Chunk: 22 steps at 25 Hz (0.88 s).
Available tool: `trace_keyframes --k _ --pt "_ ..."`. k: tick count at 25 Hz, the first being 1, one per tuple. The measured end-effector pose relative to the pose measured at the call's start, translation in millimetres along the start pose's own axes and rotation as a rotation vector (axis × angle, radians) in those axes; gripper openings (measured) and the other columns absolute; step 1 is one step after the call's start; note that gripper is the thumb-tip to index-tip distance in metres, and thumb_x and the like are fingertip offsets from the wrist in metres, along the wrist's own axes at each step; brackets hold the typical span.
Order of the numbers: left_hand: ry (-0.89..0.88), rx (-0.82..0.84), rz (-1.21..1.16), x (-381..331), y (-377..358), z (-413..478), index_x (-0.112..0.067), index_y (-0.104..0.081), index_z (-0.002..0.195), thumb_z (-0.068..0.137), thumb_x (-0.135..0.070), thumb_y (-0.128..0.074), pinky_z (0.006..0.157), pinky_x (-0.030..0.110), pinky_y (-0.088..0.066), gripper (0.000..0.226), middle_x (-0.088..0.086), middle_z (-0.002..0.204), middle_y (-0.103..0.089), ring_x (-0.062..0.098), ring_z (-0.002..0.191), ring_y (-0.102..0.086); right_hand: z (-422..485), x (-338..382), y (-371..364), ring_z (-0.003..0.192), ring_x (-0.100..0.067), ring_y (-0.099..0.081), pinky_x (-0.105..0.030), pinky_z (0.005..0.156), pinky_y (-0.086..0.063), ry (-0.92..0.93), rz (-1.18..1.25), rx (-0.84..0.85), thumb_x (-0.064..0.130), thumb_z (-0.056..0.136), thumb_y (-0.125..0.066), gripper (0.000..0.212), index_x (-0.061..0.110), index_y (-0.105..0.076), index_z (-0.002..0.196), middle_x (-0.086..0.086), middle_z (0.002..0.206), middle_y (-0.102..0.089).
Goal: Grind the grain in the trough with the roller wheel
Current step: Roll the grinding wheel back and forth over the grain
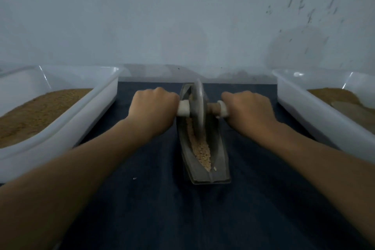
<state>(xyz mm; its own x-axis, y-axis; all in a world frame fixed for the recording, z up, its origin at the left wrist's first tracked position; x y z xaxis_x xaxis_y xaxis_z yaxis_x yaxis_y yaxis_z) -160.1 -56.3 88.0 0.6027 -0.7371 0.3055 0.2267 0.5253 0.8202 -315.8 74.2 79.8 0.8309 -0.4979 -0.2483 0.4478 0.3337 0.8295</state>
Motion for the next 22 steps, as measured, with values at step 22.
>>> trace_keyframes --k 22 --pt "-0.035 -0.12 0.04 -3.6 2.8 -25.9 -0.018 -0.039 0.066 0.065 -0.017 -0.069 0.047 0.022 -0.015 0.03 -0.001 0.053 -0.035 0.019 0.038 -0.027 -28.9 -6.3 0.7 0.051 -0.02 -0.029 -0.023 0.048 -0.01 0.0 -0.064 -0.104 0.028 0.076 -0.07 0.026 0.025 -0.044 0.078 0.009 0.059 -0.027"
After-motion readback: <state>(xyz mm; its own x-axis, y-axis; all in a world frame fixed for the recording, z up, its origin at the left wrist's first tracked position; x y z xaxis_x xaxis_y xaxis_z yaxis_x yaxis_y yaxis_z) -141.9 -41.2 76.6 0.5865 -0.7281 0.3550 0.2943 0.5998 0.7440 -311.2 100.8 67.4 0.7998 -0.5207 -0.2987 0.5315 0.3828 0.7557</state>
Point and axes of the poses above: each hand's wrist, its own z-axis towards the middle knuckle, its own y-axis out of the back of the hand, x = y × z, the point moved 5 cm from there along z, towards the middle knuckle
